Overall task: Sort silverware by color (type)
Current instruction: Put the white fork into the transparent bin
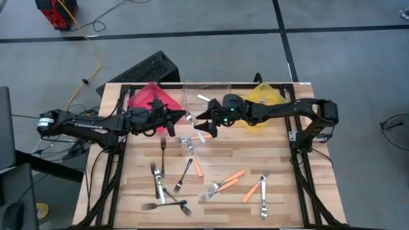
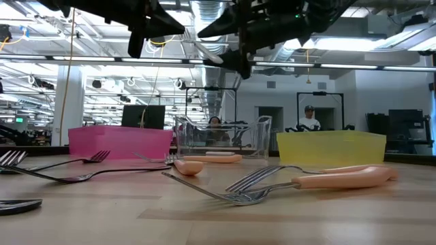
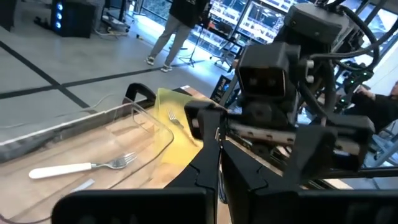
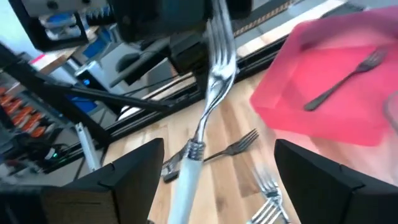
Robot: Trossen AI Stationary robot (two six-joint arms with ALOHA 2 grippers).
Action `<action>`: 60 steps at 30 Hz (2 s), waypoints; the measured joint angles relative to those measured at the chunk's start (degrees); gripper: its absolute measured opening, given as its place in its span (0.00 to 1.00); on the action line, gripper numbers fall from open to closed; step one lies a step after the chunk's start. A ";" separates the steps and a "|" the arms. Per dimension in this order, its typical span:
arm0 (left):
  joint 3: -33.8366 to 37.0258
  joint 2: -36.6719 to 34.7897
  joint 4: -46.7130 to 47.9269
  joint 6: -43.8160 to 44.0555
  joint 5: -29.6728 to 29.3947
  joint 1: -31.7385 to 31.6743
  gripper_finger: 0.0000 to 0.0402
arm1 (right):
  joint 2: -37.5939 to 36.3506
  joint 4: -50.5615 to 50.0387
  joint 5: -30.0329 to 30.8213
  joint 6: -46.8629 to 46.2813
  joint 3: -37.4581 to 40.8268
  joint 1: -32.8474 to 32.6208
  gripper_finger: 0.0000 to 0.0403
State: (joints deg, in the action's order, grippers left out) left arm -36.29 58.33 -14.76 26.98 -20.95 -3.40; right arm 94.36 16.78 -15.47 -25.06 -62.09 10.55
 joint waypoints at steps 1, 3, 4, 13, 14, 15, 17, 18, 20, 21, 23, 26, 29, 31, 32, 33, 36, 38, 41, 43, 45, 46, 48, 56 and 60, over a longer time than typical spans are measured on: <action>0.00 0.00 -0.14 -0.18 0.28 -0.33 0.00 | 0.73 -0.14 -0.69 0.00 -0.65 0.00 0.83; 0.00 0.00 -0.22 -0.24 1.08 -0.80 0.00 | 2.08 0.10 -1.15 0.00 -2.04 -0.26 0.83; 0.00 0.00 -0.20 -0.24 1.26 -1.00 0.00 | 2.52 0.17 -1.17 0.00 -2.57 -0.39 0.83; 0.00 0.00 -0.20 -0.46 1.25 -1.92 0.00 | 5.41 -1.52 -3.35 0.04 -5.46 -0.25 0.72; 0.00 0.00 -0.17 -0.46 1.23 -1.98 0.00 | 5.41 -2.34 -3.31 0.06 -5.62 -0.24 0.69; 0.00 0.00 -0.19 -0.49 1.23 -1.98 0.00 | 5.41 -2.90 -3.25 0.10 -5.78 -0.24 0.64; 0.00 0.00 -0.19 -0.88 1.23 -2.07 0.00 | 5.39 -3.98 -3.23 0.59 -5.81 -0.26 0.53; 0.00 0.00 -0.17 -0.96 1.23 -2.12 0.00 | 5.39 -4.39 -3.27 1.28 -5.81 -0.26 0.45; 0.00 0.00 -0.16 -0.96 1.20 -2.14 0.00 | 5.41 -4.73 -3.56 2.15 -5.81 -0.26 0.30; 0.00 0.00 -0.18 -0.95 1.19 -2.13 0.00 | 5.41 -4.66 -3.79 2.33 -5.81 -0.26 0.21; -0.02 -0.17 -0.42 -1.05 1.17 -2.03 0.00 | 5.40 -4.93 -3.91 2.39 -5.78 -0.15 0.13; -0.02 -0.09 -0.26 -0.94 1.42 -2.14 0.00 | 5.43 -5.14 -3.55 1.75 -5.78 -0.19 0.14; -0.02 -0.09 -0.18 -0.95 1.26 -2.09 0.00 | 5.41 -5.51 -3.68 1.34 -5.78 0.14 0.14; -0.01 -0.08 -0.08 -0.94 0.68 -2.10 0.01 | 5.41 -5.79 -3.81 1.57 -5.78 0.45 0.14; 0.00 -0.03 0.00 -0.77 0.61 -2.12 0.01 | 5.41 -6.07 -3.80 1.55 -5.78 0.53 0.14; 0.00 0.00 0.02 -0.47 0.59 -2.24 0.03 | 5.41 -6.24 -3.79 1.52 -5.78 0.64 0.14; 0.02 -0.36 0.05 0.00 1.10 -2.96 0.10 | 5.41 -6.63 -3.99 1.31 -5.78 1.52 0.14; 0.02 -0.65 0.26 0.60 2.38 -3.66 0.17 | 5.41 -6.63 -4.03 1.29 -5.78 2.14 0.14; 0.04 -1.03 0.75 0.57 4.51 -4.40 0.29 | 5.04 -7.58 -4.03 1.22 -5.78 3.33 0.14; 0.04 -1.58 1.21 0.64 4.40 -4.78 0.37 | 4.97 -8.53 -4.03 1.15 -5.79 4.23 0.14; 0.04 -2.22 1.05 0.62 3.31 -5.19 0.44 | 4.99 -10.04 -4.04 1.11 -5.78 5.25 0.14; 0.00 -2.59 1.07 0.66 2.68 -5.47 0.48 | 5.02 -10.41 -4.03 1.14 -5.78 5.74 0.14; 0.05 -3.56 2.31 0.77 1.73 -6.15 0.53 | 5.02 -10.67 -4.04 1.15 -5.78 6.83 0.14; 0.04 -7.80 6.69 4.19 1.09 -10.02 0.61 | 5.02 -11.21 -3.86 1.64 -5.78 12.15 0.14; 0.02 -8.93 9.55 4.17 1.09 -12.28 0.59 | 5.02 -11.47 -1.17 4.80 -5.83 14.21 0.14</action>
State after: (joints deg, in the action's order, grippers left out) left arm -36.27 49.40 -5.22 31.15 -19.86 -15.68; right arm 99.37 5.31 -16.64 -20.26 -67.92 24.76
